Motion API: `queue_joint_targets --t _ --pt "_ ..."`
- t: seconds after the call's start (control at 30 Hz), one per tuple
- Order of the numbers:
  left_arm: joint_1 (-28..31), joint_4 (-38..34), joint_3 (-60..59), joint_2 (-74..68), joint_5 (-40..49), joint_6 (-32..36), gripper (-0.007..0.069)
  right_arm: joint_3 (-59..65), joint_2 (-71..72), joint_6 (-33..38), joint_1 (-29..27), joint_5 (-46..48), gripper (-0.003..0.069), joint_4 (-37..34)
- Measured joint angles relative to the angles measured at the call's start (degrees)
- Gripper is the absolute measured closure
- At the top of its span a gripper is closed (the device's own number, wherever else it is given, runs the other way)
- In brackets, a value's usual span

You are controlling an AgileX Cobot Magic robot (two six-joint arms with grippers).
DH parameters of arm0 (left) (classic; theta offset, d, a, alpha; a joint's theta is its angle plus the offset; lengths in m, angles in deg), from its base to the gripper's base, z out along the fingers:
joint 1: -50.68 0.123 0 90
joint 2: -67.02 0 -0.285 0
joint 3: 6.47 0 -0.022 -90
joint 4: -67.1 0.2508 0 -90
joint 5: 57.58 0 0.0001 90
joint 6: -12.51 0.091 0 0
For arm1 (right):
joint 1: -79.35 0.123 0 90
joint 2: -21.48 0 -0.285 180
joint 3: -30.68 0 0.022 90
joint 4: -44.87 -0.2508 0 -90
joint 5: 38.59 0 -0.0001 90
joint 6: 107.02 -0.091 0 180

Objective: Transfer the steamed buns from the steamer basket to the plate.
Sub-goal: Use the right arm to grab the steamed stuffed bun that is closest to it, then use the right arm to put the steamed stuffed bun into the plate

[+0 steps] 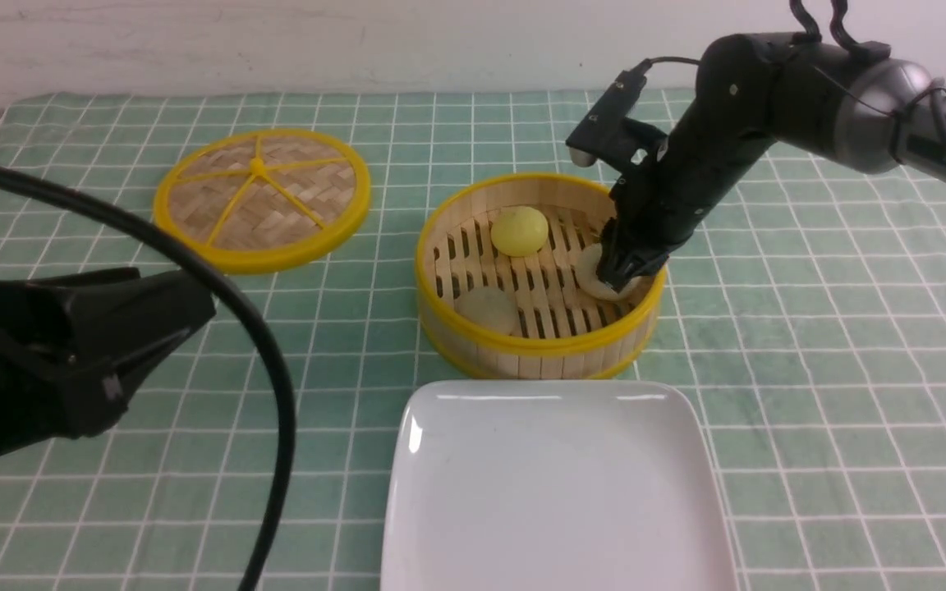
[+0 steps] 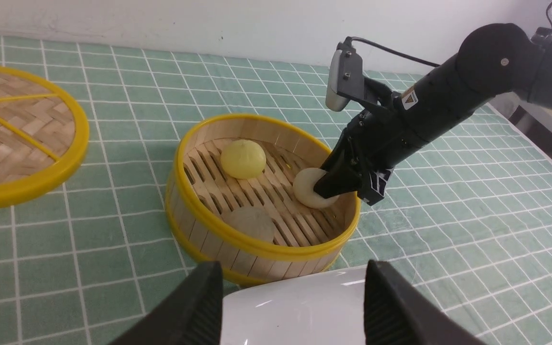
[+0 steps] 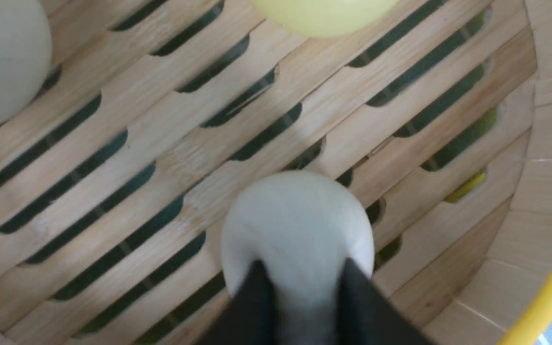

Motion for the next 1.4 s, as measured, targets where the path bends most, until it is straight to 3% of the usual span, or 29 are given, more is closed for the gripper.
queue_joint_targets --t 0.07,0.2,0.47,0.53,0.77,0.97,1.17,1.4 --pt "0.00 0.00 0.00 0.00 -0.06 0.00 0.0208 -0.13 0.05 0.00 0.00 0.00 0.0634 0.00" --pt "0.00 0.00 0.00 0.00 -0.13 0.00 0.0208 -0.75 1.20 0.00 0.09 1.38 0.0633 0.19" --pt "0.00 0.00 0.00 0.00 -0.29 0.00 0.0208 -8.33 14.22 -0.88 0.14 13.44 0.0633 -0.52" --pt "0.00 0.00 0.00 0.00 -0.44 0.00 0.0208 -9.26 20.52 -3.20 0.14 18.36 0.0633 -0.90" --pt "0.00 0.00 0.00 0.00 -1.40 0.00 0.0208 -7.82 26.49 -10.88 0.14 20.97 0.0633 -1.54" --pt "0.00 0.00 0.00 0.00 -1.85 0.00 0.0208 2.45 31.82 -12.95 0.14 20.97 0.0633 -3.08" --pt "0.00 0.00 0.00 0.00 -1.96 0.00 0.0208 21.39 37.95 -10.06 0.14 20.39 0.0633 -7.00" --pt "0.00 0.00 0.00 0.00 -1.96 0.00 0.0208 40.50 34.88 2.47 0.14 3.12 0.0633 -16.28"
